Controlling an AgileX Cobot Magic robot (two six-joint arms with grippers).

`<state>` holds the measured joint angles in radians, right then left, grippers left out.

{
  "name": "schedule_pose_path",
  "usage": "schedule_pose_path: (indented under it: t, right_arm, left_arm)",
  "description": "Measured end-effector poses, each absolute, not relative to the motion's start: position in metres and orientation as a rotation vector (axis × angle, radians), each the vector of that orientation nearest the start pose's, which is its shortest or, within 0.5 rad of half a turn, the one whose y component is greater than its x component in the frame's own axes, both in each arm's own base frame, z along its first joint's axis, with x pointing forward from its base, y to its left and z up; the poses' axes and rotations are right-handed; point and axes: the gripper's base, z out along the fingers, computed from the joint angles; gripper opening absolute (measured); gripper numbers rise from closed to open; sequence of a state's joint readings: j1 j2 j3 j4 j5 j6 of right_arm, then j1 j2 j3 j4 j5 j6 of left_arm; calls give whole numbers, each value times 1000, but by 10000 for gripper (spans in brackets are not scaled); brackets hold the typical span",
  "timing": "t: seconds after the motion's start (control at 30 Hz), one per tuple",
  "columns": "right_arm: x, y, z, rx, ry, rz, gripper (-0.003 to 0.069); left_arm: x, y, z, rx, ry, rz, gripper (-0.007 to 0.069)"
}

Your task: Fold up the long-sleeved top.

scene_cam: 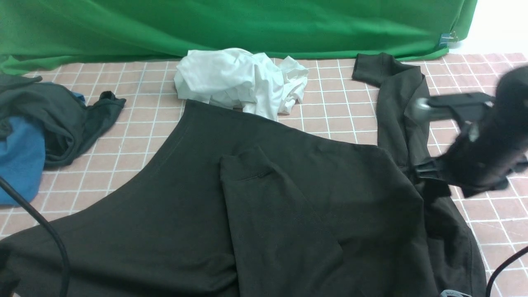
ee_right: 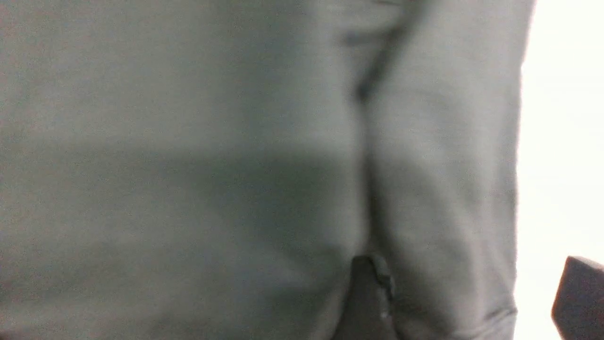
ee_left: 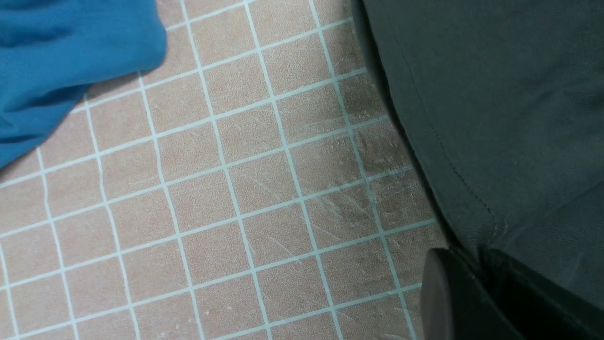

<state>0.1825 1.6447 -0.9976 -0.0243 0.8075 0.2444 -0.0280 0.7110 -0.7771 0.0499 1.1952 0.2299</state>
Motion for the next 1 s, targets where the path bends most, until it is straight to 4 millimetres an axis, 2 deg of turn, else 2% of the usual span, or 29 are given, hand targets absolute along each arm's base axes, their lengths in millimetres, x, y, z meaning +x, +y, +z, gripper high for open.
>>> schedule_pose_path:
  t: [0.13,0.27,0.37,0.53,0.6,0.67,0.77,0.8,0.83,0.87,0.93,1.0]
  right_arm:
    - [291,44,180,130,2969,49,588]
    - [289,41,162,143,2984,38,606]
    - [293,39,151,158,3008,31,593]
    - [296,39,146,160,3024,26,536]
    - [296,39,146,150,3025,25,502]
    - [298,40,147,100,3018,31,365]
    - [300,40,150,88,3004,39,225]
    - [303,40,153,67,2993,27,120]
    - [303,38,153,64,2993,21,111]
    - [308,34,155,59,2989,1,70]
    - [314,27,161,67,2973,-17,62]
    - [328,15,174,90,2914,-29,60]
  left_arm:
    - [102,1,318,344,2592,139,35]
    - [102,1,318,346,2590,139,35]
    - [102,1,318,346,2590,138,35]
    - [102,1,318,345,2590,134,35]
    - [102,1,318,345,2590,133,35]
    - [102,1,318,345,2590,130,35]
    - [102,1,318,345,2588,130,35]
    - [103,1,319,344,2577,131,35]
    - [103,1,319,343,2575,132,35]
    - [104,1,320,342,2563,133,35]
    - [105,1,320,342,2556,133,35]
    - [105,0,320,341,2553,129,35]
